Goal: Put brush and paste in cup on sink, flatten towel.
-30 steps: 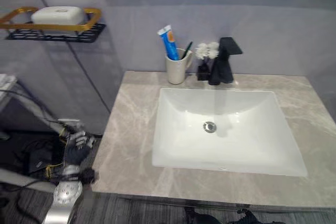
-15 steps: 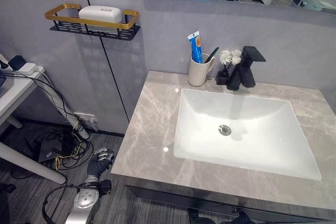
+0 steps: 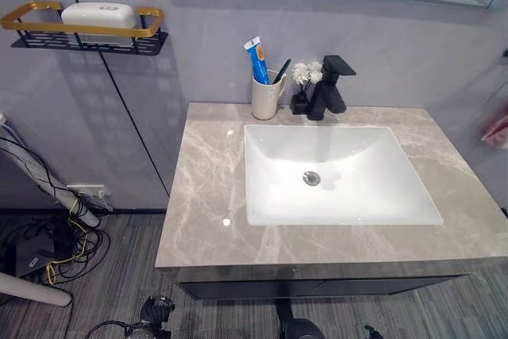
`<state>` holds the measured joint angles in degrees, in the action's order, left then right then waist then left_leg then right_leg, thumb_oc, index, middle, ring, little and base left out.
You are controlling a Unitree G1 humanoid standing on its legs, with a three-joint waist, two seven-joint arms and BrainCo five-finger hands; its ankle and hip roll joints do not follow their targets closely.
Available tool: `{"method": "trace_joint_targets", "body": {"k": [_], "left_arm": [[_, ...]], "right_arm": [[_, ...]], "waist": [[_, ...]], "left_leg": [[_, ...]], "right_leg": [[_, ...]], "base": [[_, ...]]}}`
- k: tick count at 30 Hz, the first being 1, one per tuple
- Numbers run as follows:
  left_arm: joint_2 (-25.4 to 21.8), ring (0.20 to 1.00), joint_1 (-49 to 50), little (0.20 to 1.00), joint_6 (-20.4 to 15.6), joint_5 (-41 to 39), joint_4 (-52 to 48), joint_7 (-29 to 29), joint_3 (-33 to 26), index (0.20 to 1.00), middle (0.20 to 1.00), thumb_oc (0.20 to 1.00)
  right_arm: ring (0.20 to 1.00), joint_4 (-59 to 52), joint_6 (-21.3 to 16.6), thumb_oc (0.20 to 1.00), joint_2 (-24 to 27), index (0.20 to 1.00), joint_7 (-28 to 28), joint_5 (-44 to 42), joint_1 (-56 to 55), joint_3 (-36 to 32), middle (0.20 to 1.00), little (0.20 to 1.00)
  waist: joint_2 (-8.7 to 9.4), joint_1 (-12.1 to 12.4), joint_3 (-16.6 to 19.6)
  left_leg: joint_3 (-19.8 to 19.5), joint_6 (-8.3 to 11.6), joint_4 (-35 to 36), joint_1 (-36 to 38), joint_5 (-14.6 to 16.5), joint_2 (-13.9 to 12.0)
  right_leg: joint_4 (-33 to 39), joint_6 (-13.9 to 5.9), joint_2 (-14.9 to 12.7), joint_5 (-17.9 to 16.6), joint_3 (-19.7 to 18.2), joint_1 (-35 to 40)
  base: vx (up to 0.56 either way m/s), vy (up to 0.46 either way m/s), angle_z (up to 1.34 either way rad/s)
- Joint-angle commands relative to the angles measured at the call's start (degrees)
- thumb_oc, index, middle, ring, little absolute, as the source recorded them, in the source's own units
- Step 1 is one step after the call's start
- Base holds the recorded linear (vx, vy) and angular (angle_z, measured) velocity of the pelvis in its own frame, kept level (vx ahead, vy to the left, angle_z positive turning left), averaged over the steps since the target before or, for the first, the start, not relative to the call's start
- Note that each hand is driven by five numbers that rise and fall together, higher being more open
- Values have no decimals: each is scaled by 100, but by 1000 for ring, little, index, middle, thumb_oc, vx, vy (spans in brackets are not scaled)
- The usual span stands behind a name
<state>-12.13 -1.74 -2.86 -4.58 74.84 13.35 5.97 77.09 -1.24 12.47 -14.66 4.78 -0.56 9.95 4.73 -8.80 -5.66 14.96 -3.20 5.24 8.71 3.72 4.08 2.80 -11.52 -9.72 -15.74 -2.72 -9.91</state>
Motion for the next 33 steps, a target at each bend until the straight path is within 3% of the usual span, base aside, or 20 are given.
{"method": "trace_joint_targets", "body": {"k": [1, 2, 3, 5, 6, 10, 14, 16, 17, 18, 20, 22, 25, 27, 28, 29, 30, 31, 33], "left_arm": [[-115, 667, 10, 667, 71, 361, -87, -154, 175, 667, 667, 667], [-137, 959, 20, 959, 101, 475, 43, -230, 202, 959, 959, 959], [-173, 1000, 32, 1000, 125, 532, 92, -214, 185, 1000, 1000, 1000], [-199, 1000, 48, 1000, 138, 577, 154, -243, 175, 1000, 1000, 1000], [-248, 1000, 76, 1000, 210, 646, 279, -304, 131, 1000, 1000, 1000], [-254, 1000, 119, 1000, 308, 817, 450, -440, 135, 1000, 1000, 1000], [-189, 1000, 138, 1000, 330, 951, 516, -502, 260, 1000, 1000, 1000], [-149, 1000, 133, 1000, 341, 1045, 521, -517, 349, 1000, 1000, 1000], [-181, 1000, 77, 1000, 315, 1042, 434, -472, 371, 1000, 1000, 1000], [-186, 1000, 53, 1000, 303, 1014, 395, -446, 379, 1000, 1000, 1000], [-175, 1000, -30, 1000, 268, 973, 314, -381, 432, 1000, 1000, 1000], [-147, 1000, -157, 1000, 184, 960, 152, -290, 581, 1000, 1000, 1000], [-131, 1000, -314, 1000, 116, 1071, 25, -256, 843, 1000, 1000, 1000], [-83, 1000, -461, 1000, 92, 1188, -34, -240, 1072, 1000, 1000, 1000], [-70, 1000, -572, 1000, 70, 1175, -75, -167, 1190, 1000, 1000, 1000], [-66, 1000, -600, 1000, 54, 1191, -68, -162, 1272, 1000, 1000, 1000], [-66, 1000, -604, 1000, 53, 1191, -66, -162, 1272, 1000, 1000, 1000], [-79, 1000, -572, 1000, -3, 1199, -85, -113, 1334, 1000, 1000, 1000], [-107, 1000, -579, 1000, -13, 1225, -81, -115, 1329, 1000, 1000, 1000]], "right_arm": [[1000, 83, -22, 1000, -87, 1000, 95, -311, 50, 330, 1000, 1000], [1000, 56, -46, 1000, -100, 1000, 139, -327, -6, 355, 1000, 1000], [1000, 26, -82, 1000, -103, 1000, 186, -326, -82, 399, 1000, 1000], [1000, 21, -93, 1000, -110, 1000, 216, -319, -105, 438, 1000, 1000], [1000, 71, -103, 1000, -87, 1000, 324, -305, -159, 457, 1000, 1000], [1000, 174, -44, 1000, -41, 1000, 437, -328, -145, 343, 1000, 1000], [1000, 19, -103, 1000, 12, 1000, 478, -582, -53, 205, 1000, 1000], [1000, -73, -111, 1000, 9, 1000, 517, -649, 20, 210, 1000, 1000], [1000, -114, -99, 1000, -19, 1000, 507, -579, 64, 290, 1000, 1000], [1000, -118, -99, 1000, -20, 1000, 496, -540, 83, 328, 1000, 1000], [1000, -113, -104, 1000, -21, 1000, 507, -519, 76, 386, 1000, 1000], [1000, -76, -116, 1000, 26, 1000, 510, -542, 74, 426, 1000, 1000], [1000, -22, -155, 1000, 118, 1000, 477, -680, 82, 364, 1000, 1000], [1000, 0, -180, 1000, 193, 1000, 450, -770, 140, 305, 1000, 1000], [1000, 68, -225, 1000, 310, 1000, 361, -898, 242, 267, 1000, 1000], [1000, 110, -237, 1000, 359, 1000, 355, -897, 284, 268, 1000, 1000], [1000, 111, -237, 1000, 359, 1000, 355, -897, 287, 266, 1000, 1000], [1000, 189, -273, 1000, 442, 1000, 395, -803, 350, 387, 1000, 1000], [1000, 175, -289, 1000, 471, 1000, 395, -756, 370, 419, 1000, 1000]], "waist": [[-43, -139, -172], [-64, -104, -171], [-77, -72, -155], [-70, -65, -114], [-99, 8, -86], [-153, 205, -8], [-153, 217, 88], [-116, 322, 148], [-101, 441, 190], [-106, 475, 207], [-109, 450, 216], [-152, 339, 221], [-193, 242, 142], [-219, 236, 34], [-198, 398, -79], [-181, 490, -124], [-184, 485, -115], [-160, 715, -210], [-166, 769, -242]], "left_leg": [[-193, -8, -54, -135, 156, -121], [-38, 4, -55, -206, 98, -192], [101, 20, -61, -285, 38, -263], [197, 39, -36, -356, -15, -300], [412, 41, -33, -461, -75, -418], [880, 43, -148, -644, -151, -621], [1163, 9, -195, -686, -56, -580], [1524, 26, -269, -795, -69, -666], [1854, 108, -352, -844, -150, -804], [1917, 152, -374, -847, -187, -883], [2024, 253, -410, -864, -298, -1017], [2168, 437, -355, -829, -547, -1255], [1883, 569, -421, -850, -630, -1395], [1425, 669, -688, -965, -591, -1436], [218, 591, -966, -1223, -513, -1220], [-482, 553, -1095, -1348, -374, -1008], [-488, 552, -1099, -1368, -382, -1009], [-1815, 440, -1490, -1494, -62, -391], [-2004, 403, -1558, -1553, -56, -304]], "right_leg": [[-654, -30, 85, 301, 37, -209], [-873, 85, 159, 596, 317, -147], [-1064, 179, 215, 867, 564, -46], [-1106, 223, 272, 1002, 625, 22], [-1441, 280, 321, 1334, 800, 158], [-1600, 351, 26, 1583, 1323, 519], [-1852, 204, -6, 1690, 1201, 736], [-1648, 187, -141, 1616, 1550, 950], [-1331, 225, -300, 1596, 2060, 997], [-1249, 240, -319, 1605, 2178, 988], [-1057, 281, -222, 1631, 2223, 994], [-803, 402, 70, 1833, 1897, 1015], [-782, 539, 340, 1996, 1545, 978], [-773, 614, 467, 2043, 1362, 969], [-701, 748, 618, 1943, 999, 920], [-668, 769, 680, 1936, 786, 938], [-663, 770, 681, 1926, 792, 924], [-684, 795, 862, 1891, 243, 893], [-678, 796, 912, 1860, 80, 874]], "base": [[-221, 65, -70], [-208, 58, -43], [-177, 20, -68], [-119, -13, -133], [-141, -39, -96], [-104, -51, -80], [-33, -9, -84], [-132, -160, -94], [-88, -264, -165], [-62, -303, -185], [-14, -286, -135], [34, -376, -76], [70, -285, -94], [57, -284, -79], [21, -305, -35], [-3, -241, -52], [71, -173, -184], [81, -121, -194], [69, -74, -169]]}}
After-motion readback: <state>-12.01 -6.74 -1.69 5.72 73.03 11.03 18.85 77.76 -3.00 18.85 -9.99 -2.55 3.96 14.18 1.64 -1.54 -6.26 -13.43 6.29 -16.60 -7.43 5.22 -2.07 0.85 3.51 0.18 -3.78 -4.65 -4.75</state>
